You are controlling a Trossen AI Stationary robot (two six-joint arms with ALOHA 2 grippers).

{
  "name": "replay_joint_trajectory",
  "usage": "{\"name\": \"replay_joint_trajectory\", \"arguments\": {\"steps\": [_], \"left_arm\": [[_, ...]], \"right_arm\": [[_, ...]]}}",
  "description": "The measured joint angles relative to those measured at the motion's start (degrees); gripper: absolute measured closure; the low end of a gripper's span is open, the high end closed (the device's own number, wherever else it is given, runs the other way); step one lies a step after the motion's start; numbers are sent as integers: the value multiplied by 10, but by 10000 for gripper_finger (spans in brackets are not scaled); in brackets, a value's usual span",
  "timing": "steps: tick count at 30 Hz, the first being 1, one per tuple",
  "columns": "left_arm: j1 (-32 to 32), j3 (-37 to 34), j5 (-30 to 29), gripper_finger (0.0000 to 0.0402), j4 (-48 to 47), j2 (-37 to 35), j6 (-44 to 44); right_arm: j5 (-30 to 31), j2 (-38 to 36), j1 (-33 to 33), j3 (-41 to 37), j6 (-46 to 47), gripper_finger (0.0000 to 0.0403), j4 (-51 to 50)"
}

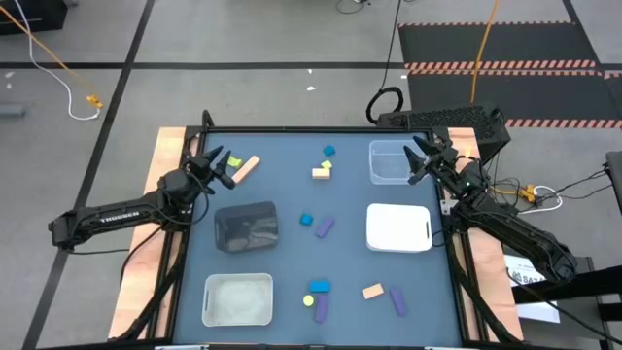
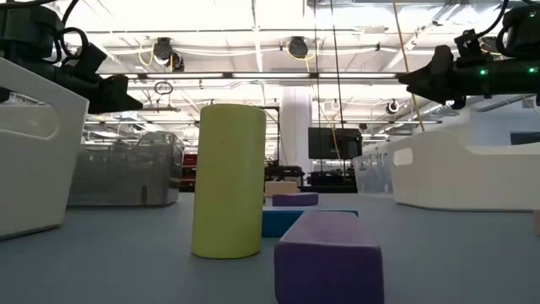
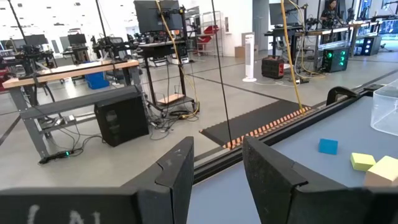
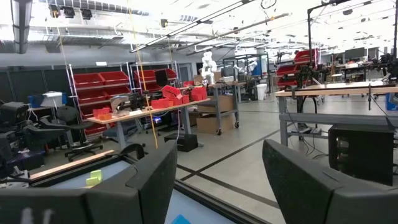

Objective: Sort & place blocks by color

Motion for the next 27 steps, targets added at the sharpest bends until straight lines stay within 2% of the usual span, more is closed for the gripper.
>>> {"name": "replay_joint_trajectory", "arguments": {"steps": [11,16,20,24,27], "left_arm": [[0,0,0,261,0,0,0],[0,0,0,261,0,0,0],[0,0,0,261,-1,0,0],[0,0,0,261,-2,0,0],[0,0,0,261,-2,0,0]], "right_arm": [[1,0,0,0,-13,174,1],[17,1,-3,0,-222,174,13],[16,1,-3,0,-298,174,13],[16,1,-3,0,-303,174,14],[14,2,-3,0,-256,174,31]]}}
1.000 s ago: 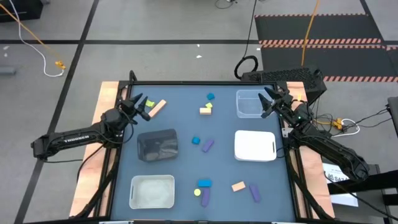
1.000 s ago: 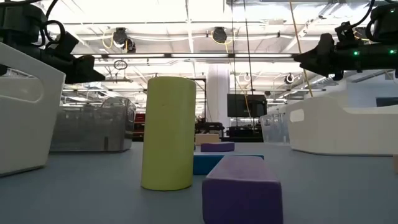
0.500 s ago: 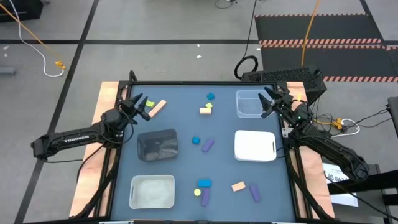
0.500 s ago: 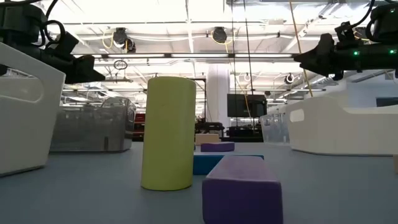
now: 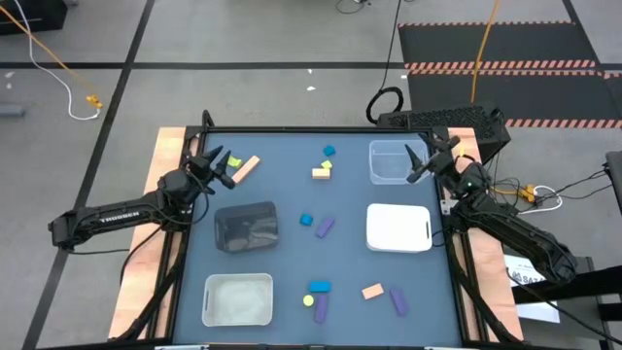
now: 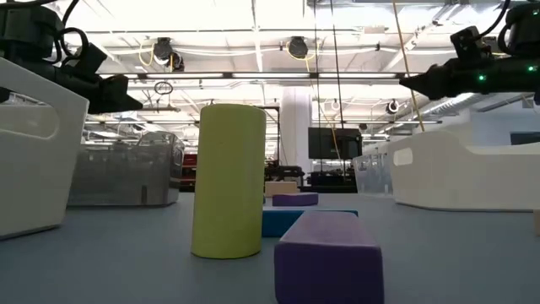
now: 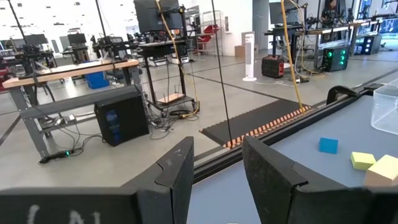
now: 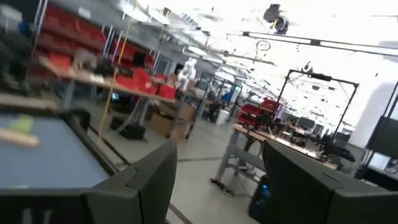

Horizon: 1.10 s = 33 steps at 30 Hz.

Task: Sort & place blocks by color
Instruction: Put the top blue block into the transparent bin

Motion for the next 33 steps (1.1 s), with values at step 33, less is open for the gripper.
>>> {"name": "replay_joint_trajectory", "arguments": {"steps": [33], "left_arm": [[0,0,-8,261,8,0,-4]], "right_arm": [[80,2,1,0,767,174,66]]}}
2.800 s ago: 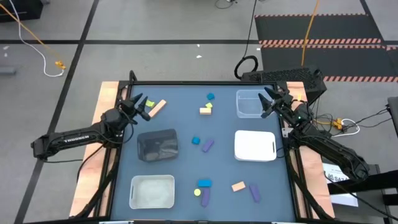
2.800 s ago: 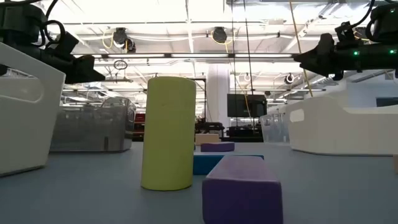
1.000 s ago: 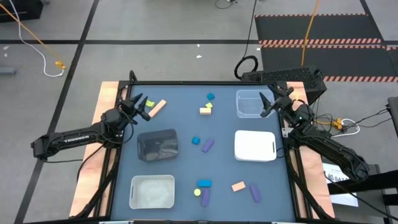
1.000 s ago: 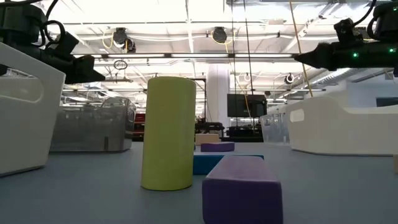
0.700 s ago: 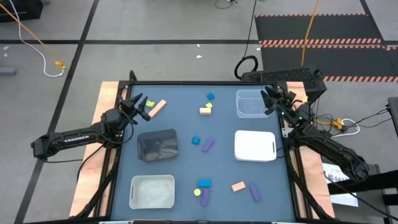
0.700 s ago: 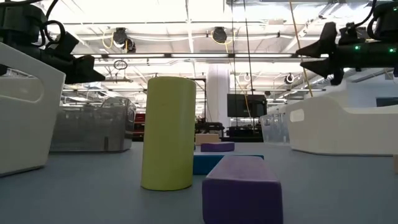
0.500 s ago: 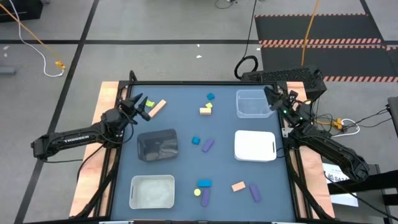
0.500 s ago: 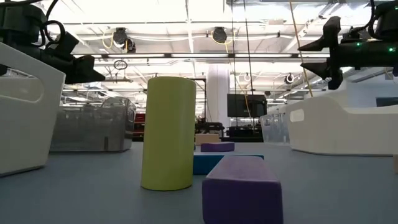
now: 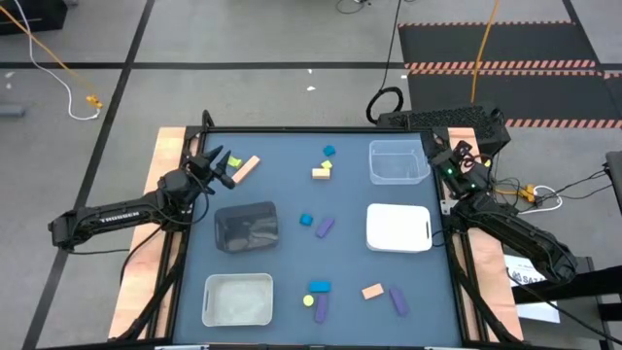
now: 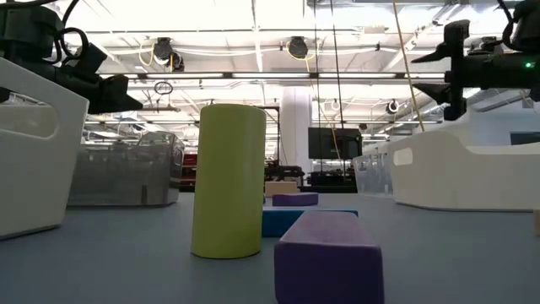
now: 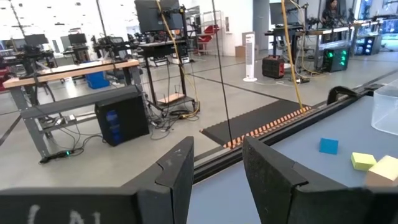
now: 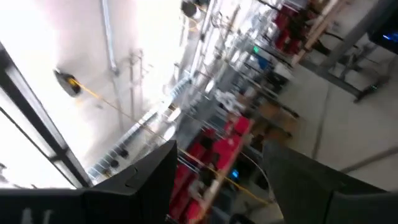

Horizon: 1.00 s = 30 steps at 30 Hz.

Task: Sort & place blocks by color
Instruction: Put the top blue block into the transparent bin

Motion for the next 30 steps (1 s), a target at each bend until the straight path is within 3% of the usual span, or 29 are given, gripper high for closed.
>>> {"name": "replay_joint_trajectory", "arguments": {"steps": [4,13,17,21,30], "left_arm": [[0,0,-8,261,37,0,-31],[0,0,-22,261,193,0,-106],[0,0,-43,261,252,0,-134],[0,0,-15,261,290,-1,-191],[0,0,2,261,310,0,-263]], "right_arm": [[-3,0,-1,4,-46,174,66],[-6,54,-1,80,-194,174,45],[-11,107,-1,131,-226,174,-7],[-57,176,-1,191,-256,174,-56],[-113,331,0,284,-300,174,-70]]}}
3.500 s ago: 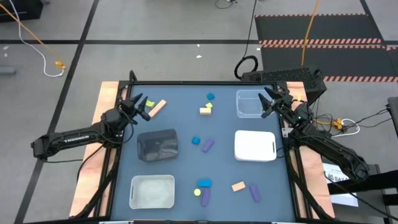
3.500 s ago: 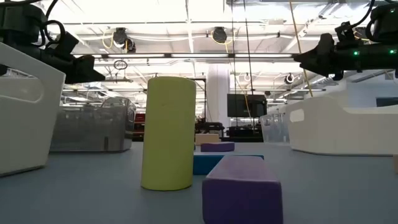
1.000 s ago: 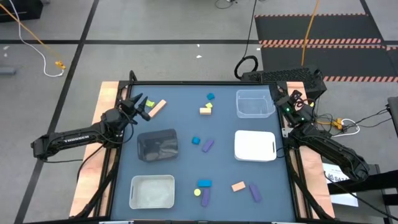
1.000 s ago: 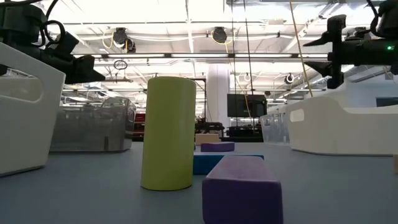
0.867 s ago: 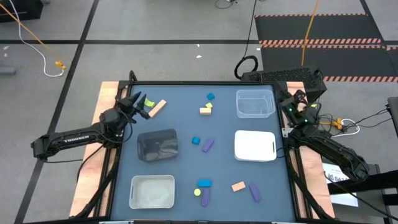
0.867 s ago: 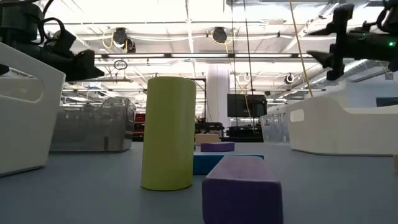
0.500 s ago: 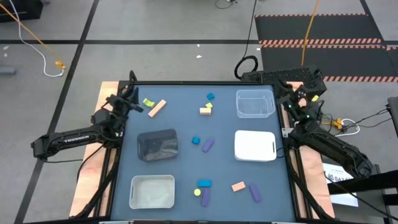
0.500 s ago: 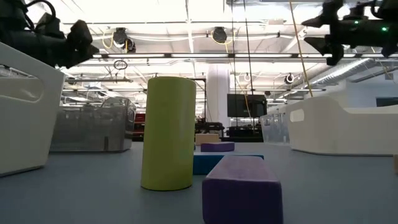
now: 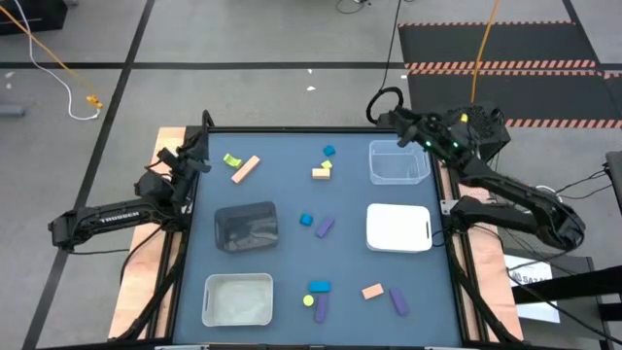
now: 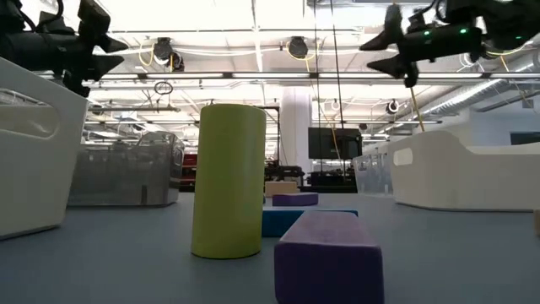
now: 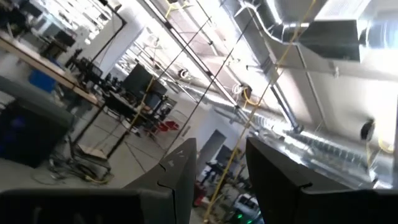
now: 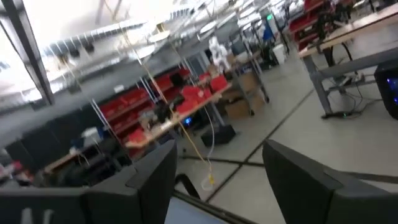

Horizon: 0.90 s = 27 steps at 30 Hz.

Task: Sort & place blocks by color
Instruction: Put the top blue block into the transparent bin

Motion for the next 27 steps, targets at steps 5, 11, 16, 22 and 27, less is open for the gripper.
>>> {"name": "replay_joint_trajectory", "arguments": {"steps": [5,11,16,22,27], "left_arm": [[0,0,-8,261,0,0,-38],[0,1,18,261,33,0,-102],[0,24,38,261,28,6,-142],[0,77,107,261,24,39,-73],[0,138,117,261,12,91,-59]], "right_arm": [[-1,64,13,28,-8,174,-2],[-15,122,43,67,-35,174,-2],[-15,164,63,102,-70,174,-2],[-14,194,75,131,-80,174,-17],[-14,222,94,169,-115,174,-62]]}}
